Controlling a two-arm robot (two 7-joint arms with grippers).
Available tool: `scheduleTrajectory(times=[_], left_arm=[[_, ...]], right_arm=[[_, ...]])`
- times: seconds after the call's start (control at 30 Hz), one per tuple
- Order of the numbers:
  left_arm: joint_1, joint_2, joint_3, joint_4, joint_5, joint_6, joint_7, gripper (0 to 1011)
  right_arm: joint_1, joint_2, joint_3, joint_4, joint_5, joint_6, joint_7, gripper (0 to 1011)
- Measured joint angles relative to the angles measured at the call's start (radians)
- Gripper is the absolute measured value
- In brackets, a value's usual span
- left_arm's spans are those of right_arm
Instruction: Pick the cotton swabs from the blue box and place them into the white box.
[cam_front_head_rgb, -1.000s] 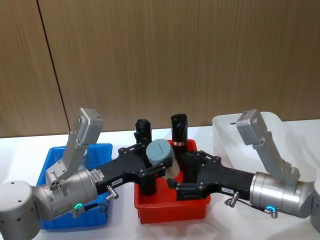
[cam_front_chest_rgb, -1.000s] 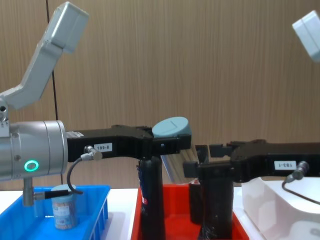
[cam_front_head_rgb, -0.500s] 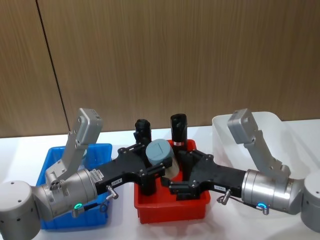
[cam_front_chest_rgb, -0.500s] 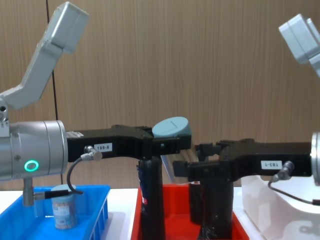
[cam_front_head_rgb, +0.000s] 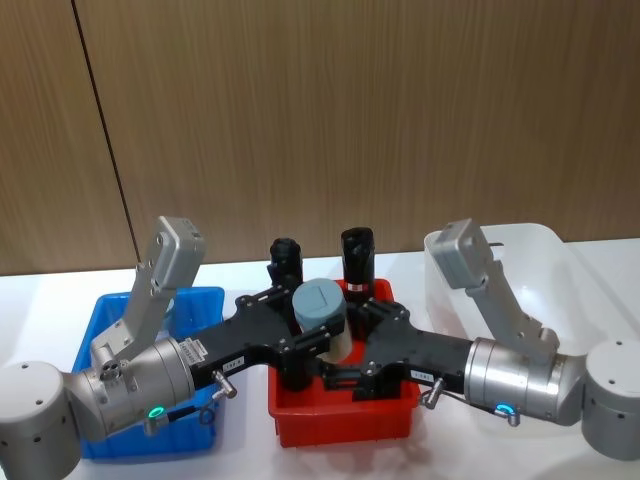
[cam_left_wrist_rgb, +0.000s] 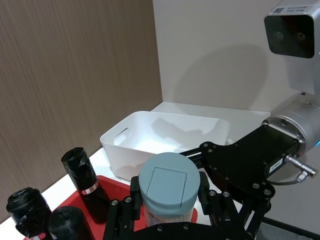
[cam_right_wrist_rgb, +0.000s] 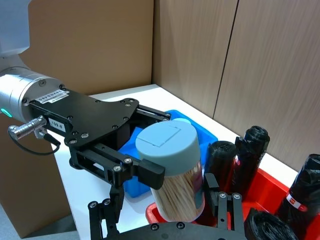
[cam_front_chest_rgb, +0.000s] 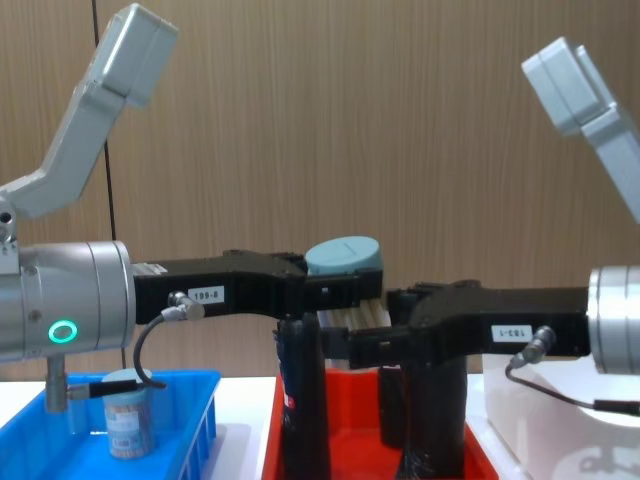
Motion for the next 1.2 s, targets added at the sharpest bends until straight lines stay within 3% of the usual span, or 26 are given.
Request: scheduleTrajectory(times=[1.0, 1.2], left_arm=[[0.0, 0.0, 0.0, 0.0, 0.0, 0.0, 0.0, 664], [0.0, 0.0, 0.0, 0.0, 0.0, 0.0, 0.0, 664]], right_arm=[[0.054, -0.034, -0.027, 0.086, -0.03, -0.042, -0.038, 998], [0.057, -0.033, -0.03, 0.091, -0.036, -0.045, -0.027, 839]])
